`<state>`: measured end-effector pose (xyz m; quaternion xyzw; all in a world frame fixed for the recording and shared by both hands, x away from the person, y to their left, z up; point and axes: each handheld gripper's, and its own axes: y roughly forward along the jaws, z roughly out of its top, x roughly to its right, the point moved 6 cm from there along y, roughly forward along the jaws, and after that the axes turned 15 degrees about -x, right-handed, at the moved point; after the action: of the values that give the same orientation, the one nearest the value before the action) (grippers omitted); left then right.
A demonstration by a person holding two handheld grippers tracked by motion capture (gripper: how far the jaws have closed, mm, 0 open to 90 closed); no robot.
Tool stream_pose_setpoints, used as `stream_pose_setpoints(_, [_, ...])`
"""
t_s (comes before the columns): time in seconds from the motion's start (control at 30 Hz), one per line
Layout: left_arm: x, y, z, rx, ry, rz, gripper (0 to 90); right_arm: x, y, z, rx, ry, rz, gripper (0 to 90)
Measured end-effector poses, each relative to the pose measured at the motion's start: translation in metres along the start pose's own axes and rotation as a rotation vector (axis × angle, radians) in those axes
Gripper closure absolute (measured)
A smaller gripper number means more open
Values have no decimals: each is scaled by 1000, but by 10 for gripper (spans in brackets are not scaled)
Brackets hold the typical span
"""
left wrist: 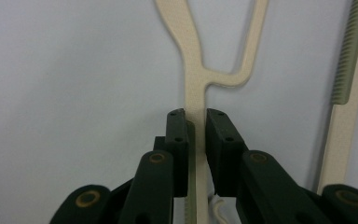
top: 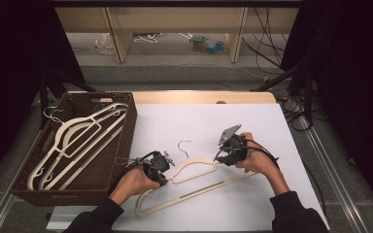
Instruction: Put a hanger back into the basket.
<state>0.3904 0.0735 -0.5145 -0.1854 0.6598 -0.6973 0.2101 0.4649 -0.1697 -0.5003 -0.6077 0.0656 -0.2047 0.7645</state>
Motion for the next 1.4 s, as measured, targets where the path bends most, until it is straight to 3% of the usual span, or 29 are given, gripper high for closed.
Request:
stream_pose_setpoints(0.1, [0,-6,0,14,16,-2,793,-2,6,-5,-46,-43,16,537])
stream_pose_setpoints(0.2, [5,-12,0,53,-2,-10,793,-5,12,-6,-75,-75,27,539])
stream_pose_setpoints(0.4, [8,-25,-1,80,16,5,794,-6,14,-5,-71,-126,37,560])
stream_pose_setpoints(0.47, [7,-30,-1,81,30,21,793,-6,13,-7,-84,-124,41,560])
stream_pose_setpoints(0.5, [8,-30,-1,92,17,13,794,-6,12,-7,-70,-109,51,561])
stream_pose_setpoints(0.53, [7,-31,-2,88,31,20,794,-5,9,-5,-43,-93,57,561])
stream_pose_setpoints(0.57, [7,-31,-2,90,23,15,794,-6,3,4,42,-25,98,548])
stream_pose_setpoints(0.6, [8,-31,-1,89,24,16,794,-6,3,4,42,-25,98,548])
stream_pose_setpoints(0.67, [8,-31,-2,80,31,22,794,-9,-2,15,116,32,146,539])
stream_pose_setpoints(0.7, [7,-31,-2,79,35,25,793,-12,-2,19,116,37,163,529])
stream_pose_setpoints(0.87, [7,-34,-2,88,42,36,794,-23,17,36,69,48,163,506])
stream_pose_setpoints(1.07, [9,-36,-2,103,29,28,793,-25,29,39,10,85,178,630])
stream_pose_setpoints(1.17, [9,-35,-2,97,40,33,793,-24,29,38,12,78,177,724])
stream_pose_setpoints(1.3, [8,-31,-3,96,35,27,793,-26,25,36,6,21,162,746])
stream_pose_setpoints(1.4, [7,-29,-5,94,35,18,792,-26,19,37,34,-22,145,751])
